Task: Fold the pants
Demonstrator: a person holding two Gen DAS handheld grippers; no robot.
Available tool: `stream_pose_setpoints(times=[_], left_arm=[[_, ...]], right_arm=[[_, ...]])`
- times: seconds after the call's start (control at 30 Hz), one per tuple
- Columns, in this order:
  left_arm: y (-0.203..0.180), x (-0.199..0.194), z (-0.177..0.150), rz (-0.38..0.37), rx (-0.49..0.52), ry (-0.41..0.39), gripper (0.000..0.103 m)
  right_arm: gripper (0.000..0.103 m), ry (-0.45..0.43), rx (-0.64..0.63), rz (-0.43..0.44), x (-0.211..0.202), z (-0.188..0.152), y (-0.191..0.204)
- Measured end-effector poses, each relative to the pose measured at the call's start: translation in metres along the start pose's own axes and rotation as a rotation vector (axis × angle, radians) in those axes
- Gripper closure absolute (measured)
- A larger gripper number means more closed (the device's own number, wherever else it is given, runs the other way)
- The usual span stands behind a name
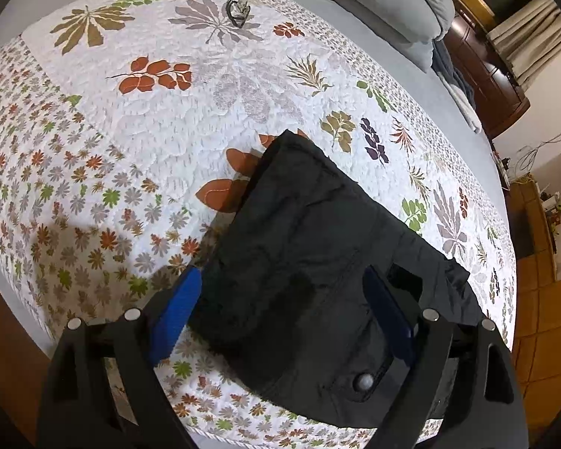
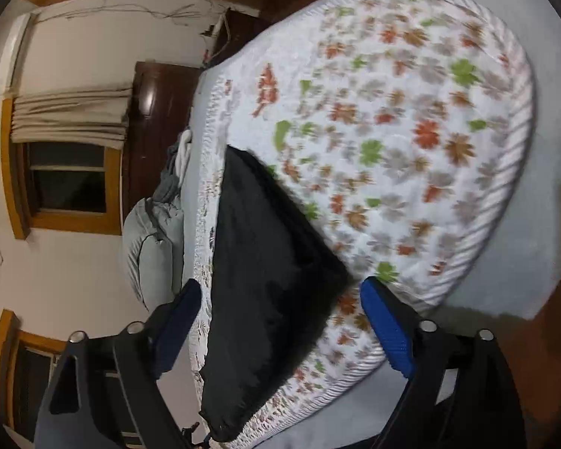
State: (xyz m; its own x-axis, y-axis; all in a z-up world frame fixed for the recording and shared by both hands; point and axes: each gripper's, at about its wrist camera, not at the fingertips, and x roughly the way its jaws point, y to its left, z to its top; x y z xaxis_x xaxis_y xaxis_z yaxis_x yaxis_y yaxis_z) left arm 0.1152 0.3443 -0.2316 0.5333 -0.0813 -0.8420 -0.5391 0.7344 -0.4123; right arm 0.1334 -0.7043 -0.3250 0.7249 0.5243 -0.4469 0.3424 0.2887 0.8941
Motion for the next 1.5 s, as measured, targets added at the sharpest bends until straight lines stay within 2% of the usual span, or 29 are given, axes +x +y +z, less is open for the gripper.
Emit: stream_pose_setpoints(times=[0.13,0.27,0.4,0.47,0.53,0.63,0.8,0.87,1.0,1.1,1.23,1.37,1.4,1.43,1.5], left_arm=[[0.005,0.0,-0.003,0.006,-0.006,0.002,0.015],[0.007,0.0,-0.003,0.002,-0.016,0.0,0.014],[0.006,0.002,-0.002,0.009,-0.025,-0.001,0.014],[0.005,0.001,-0.003,0.012,-0.024,-0.004,0.014],[0.005,0.0,-0.003,0.005,-0.023,-0.009,0.014],[0.008,0.0,-0.005,0.003,-0.02,-0.01,0.014],[0.012,0.004,-0.011,0.006,-0.053,-0.013,0.014],[0.01,0.003,-0.01,0.012,-0.049,-0.014,0.013],[0.011,0.003,-0.009,0.008,-0.051,-0.014,0.013],[0.011,0.002,-0.008,0.01,-0.049,-0.015,0.013],[0.011,0.002,-0.008,0.002,-0.053,-0.019,0.013],[0.012,-0.001,-0.01,-0.006,-0.048,-0.02,0.013],[0.013,-0.001,-0.01,-0.01,-0.05,-0.018,0.013],[0.014,-0.001,-0.01,-0.011,-0.052,-0.017,0.013],[0.015,-0.001,-0.011,-0.014,-0.052,-0.014,0.013]], right_arm=[[0.022,-0.008,0.014,-0.022,0.006,-0.001,-0.005],[0.022,-0.041,0.046,0.03,0.012,-0.004,-0.016],[0.022,-0.047,0.064,0.138,0.026,-0.004,-0.013],[0.022,-0.055,0.06,0.132,0.032,-0.003,-0.014],[0.029,-0.06,0.049,0.129,0.034,-0.007,-0.019],[0.031,-0.075,0.058,0.175,0.03,-0.015,-0.028],[0.018,-0.118,0.06,0.197,0.039,-0.013,-0.023],[0.018,-0.129,0.052,0.194,0.04,-0.014,-0.022],[0.032,-0.119,0.026,0.201,0.038,-0.018,-0.018],[0.048,-0.115,0.022,0.235,0.033,-0.013,-0.017],[0.05,-0.114,0.025,0.19,0.041,-0.012,-0.014],[0.053,-0.128,0.037,0.194,0.043,-0.011,-0.013],[0.06,-0.129,0.033,0.194,0.042,-0.012,-0.013],[0.072,-0.129,0.035,0.195,0.041,-0.013,-0.013],[0.077,-0.13,0.032,0.182,0.038,-0.014,-0.012]])
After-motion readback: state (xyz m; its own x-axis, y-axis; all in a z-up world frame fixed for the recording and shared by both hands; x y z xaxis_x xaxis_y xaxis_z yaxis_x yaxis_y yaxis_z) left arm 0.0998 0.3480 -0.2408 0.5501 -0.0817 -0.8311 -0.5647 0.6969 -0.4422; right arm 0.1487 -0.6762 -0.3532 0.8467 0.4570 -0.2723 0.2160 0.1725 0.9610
